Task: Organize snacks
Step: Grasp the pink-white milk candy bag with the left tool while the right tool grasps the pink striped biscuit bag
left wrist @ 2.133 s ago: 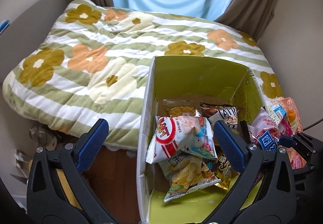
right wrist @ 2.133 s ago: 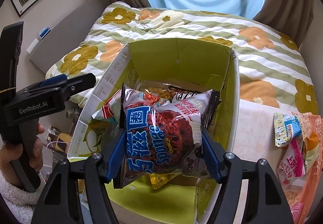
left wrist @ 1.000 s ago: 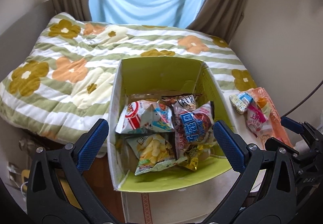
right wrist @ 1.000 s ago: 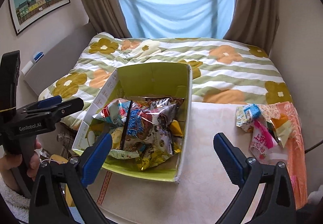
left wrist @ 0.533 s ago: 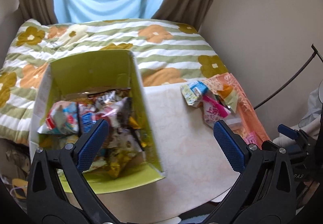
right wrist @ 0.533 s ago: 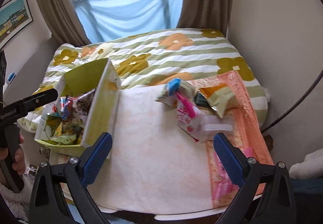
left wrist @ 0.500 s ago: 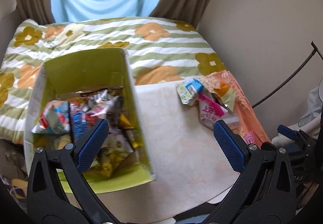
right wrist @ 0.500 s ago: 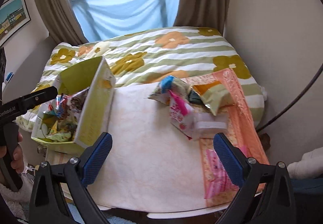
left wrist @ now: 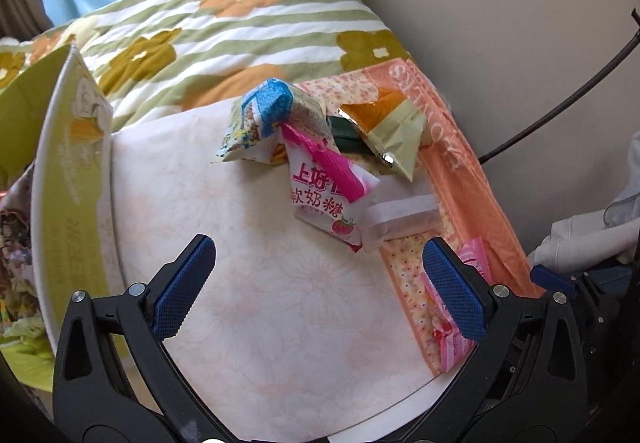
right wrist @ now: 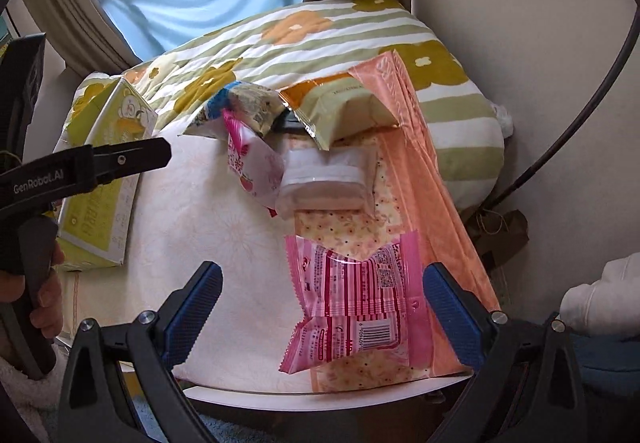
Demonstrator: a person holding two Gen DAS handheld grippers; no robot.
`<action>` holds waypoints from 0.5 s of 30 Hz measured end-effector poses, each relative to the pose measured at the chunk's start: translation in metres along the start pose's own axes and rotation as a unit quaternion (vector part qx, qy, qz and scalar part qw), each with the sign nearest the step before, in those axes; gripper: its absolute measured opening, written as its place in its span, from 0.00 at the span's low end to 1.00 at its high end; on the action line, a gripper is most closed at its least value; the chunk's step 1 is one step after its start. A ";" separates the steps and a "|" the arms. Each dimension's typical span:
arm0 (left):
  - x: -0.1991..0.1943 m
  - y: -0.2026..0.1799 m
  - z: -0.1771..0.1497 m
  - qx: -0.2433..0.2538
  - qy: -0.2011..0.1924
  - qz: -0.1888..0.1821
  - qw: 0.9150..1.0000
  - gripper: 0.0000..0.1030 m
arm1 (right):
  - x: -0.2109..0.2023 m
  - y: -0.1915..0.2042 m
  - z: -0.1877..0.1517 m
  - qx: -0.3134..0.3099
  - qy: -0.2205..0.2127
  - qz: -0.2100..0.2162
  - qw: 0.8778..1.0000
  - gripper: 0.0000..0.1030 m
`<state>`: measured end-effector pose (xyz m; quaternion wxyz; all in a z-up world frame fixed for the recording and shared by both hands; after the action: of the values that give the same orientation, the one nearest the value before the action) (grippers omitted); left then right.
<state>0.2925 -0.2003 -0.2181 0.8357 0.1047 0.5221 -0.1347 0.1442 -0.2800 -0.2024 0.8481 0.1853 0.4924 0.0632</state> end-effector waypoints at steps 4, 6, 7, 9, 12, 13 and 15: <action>0.032 -0.014 0.005 0.028 0.012 -0.011 0.999 1.00 | 0.015 -0.010 -0.011 0.025 0.003 -0.005 1.000 0.97; 0.049 -0.020 0.009 0.043 0.015 -0.010 0.999 1.00 | 0.022 -0.014 -0.017 0.035 0.004 -0.022 0.999 0.97; 0.055 -0.021 0.010 0.048 0.014 -0.010 0.999 1.00 | 0.025 -0.018 -0.017 0.038 0.006 -0.032 0.999 0.97; 0.068 -0.024 0.013 0.058 0.014 -0.013 0.998 1.00 | 0.031 -0.022 -0.021 0.044 0.009 -0.044 0.998 0.97; 0.083 -0.026 0.017 0.062 0.015 -0.020 0.998 0.99 | 0.040 -0.027 -0.025 0.051 0.015 -0.060 0.997 0.97; 0.088 -0.026 0.018 0.063 0.017 -0.022 0.998 0.98 | 0.042 -0.027 -0.026 0.050 0.016 -0.065 0.997 0.97; 0.095 -0.027 0.019 0.065 0.021 -0.026 0.997 0.95 | 0.047 -0.030 -0.028 0.051 0.022 -0.072 0.996 0.97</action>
<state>0.3394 -0.2430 -0.2965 0.8121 0.1474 0.5323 -0.1880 0.1422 -0.2867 -0.2641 0.8288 0.1907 0.5257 -0.0193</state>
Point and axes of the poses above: each gripper's, at about its wrist camera, not at the fingertips, and x roughly the way its jaws point, y to its left, z to its top, the point moved 3 cm from there along x, roughly the way its jaws point, and after that the axes turned 15 degrees about z, right-handed, at the moved point
